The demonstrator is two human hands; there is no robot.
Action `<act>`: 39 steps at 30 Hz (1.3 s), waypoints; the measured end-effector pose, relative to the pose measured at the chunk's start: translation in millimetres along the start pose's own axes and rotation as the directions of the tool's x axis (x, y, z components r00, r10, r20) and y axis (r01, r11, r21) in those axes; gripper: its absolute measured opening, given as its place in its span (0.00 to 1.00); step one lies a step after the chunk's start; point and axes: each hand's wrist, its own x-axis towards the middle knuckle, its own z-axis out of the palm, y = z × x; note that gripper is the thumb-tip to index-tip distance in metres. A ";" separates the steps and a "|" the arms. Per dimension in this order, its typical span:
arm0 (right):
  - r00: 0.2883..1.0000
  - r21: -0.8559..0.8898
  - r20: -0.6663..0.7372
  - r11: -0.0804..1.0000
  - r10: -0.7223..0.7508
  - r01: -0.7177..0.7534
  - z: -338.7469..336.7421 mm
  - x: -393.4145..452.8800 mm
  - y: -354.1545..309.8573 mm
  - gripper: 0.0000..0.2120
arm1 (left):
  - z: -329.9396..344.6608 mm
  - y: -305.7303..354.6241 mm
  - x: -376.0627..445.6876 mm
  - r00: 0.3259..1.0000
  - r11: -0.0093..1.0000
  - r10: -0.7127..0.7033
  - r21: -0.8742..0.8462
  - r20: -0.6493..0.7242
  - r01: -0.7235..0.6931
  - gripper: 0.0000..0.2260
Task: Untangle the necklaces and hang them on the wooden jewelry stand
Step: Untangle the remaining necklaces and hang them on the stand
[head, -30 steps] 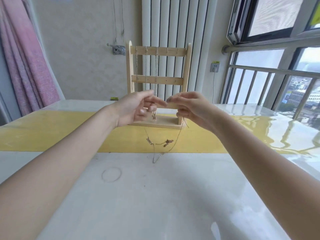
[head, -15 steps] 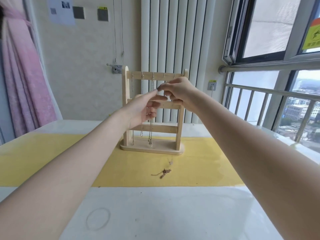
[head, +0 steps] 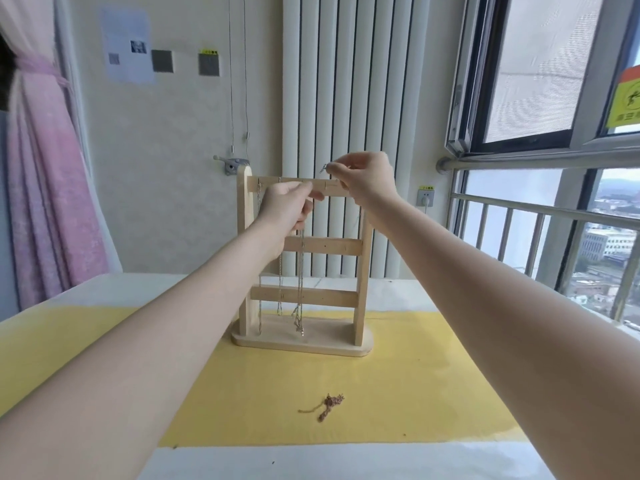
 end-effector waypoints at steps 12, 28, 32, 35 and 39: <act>0.990 -0.391 -0.108 0.919 -0.088 0.039 12.4 12.7 2.1 0.07 | 13.4 -13.8 12.0 1.000 0.973 0.007 0.230 -0.016 -0.003 0.16; 0.989 -0.357 0.113 0.925 -0.098 0.132 3.9 -65.3 79.9 0.06 | 7.1 -67.8 -31.1 0.971 0.973 -0.058 0.230 0.234 0.003 0.11; 0.984 -0.371 0.177 0.926 0.003 0.064 6.1 -87.0 104.4 0.06 | 3.1 -93.6 -46.7 0.952 0.958 -0.161 0.275 0.260 0.086 0.11; 0.961 -0.300 0.262 0.954 0.086 -0.003 12.2 -104.0 118.4 0.05 | -0.1 -111.9 -58.7 0.938 0.944 -0.215 0.304 0.271 0.128 0.12; 0.933 -0.227 0.308 0.967 0.184 -0.115 20.2 -117.2 130.0 0.07 | -3.5 -123.6 -64.4 0.942 0.938 -0.210 0.324 0.261 0.120 0.13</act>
